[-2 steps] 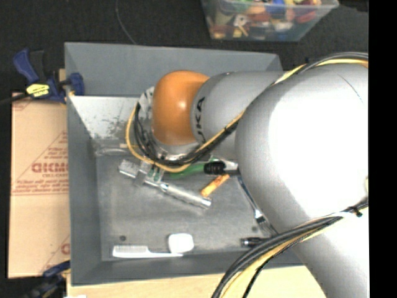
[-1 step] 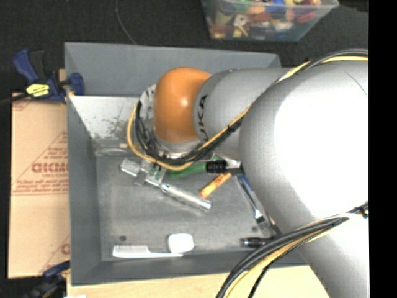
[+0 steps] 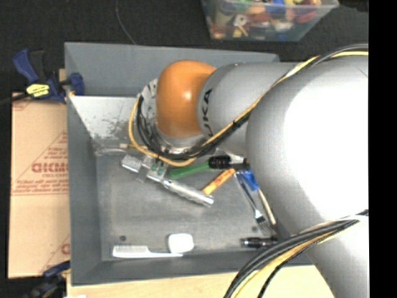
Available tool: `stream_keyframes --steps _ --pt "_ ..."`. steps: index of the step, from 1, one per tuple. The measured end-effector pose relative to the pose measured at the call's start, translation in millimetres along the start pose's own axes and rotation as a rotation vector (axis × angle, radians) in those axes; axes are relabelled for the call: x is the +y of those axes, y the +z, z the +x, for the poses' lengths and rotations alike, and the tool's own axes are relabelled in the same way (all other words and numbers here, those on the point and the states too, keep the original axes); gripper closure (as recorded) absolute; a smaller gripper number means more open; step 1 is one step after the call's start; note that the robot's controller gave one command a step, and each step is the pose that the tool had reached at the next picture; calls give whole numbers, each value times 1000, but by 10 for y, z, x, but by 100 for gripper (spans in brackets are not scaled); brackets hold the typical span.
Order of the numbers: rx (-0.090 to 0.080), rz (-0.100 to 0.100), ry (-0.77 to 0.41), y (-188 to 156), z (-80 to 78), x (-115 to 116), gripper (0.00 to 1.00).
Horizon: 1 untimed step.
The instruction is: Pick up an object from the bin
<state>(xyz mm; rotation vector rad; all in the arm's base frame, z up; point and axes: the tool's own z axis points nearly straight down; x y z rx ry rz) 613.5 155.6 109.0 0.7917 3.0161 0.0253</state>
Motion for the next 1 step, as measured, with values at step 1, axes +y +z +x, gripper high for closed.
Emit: stream_keyframes --steps 1 --pt "-2 -2 0 -129 -10 4 100"
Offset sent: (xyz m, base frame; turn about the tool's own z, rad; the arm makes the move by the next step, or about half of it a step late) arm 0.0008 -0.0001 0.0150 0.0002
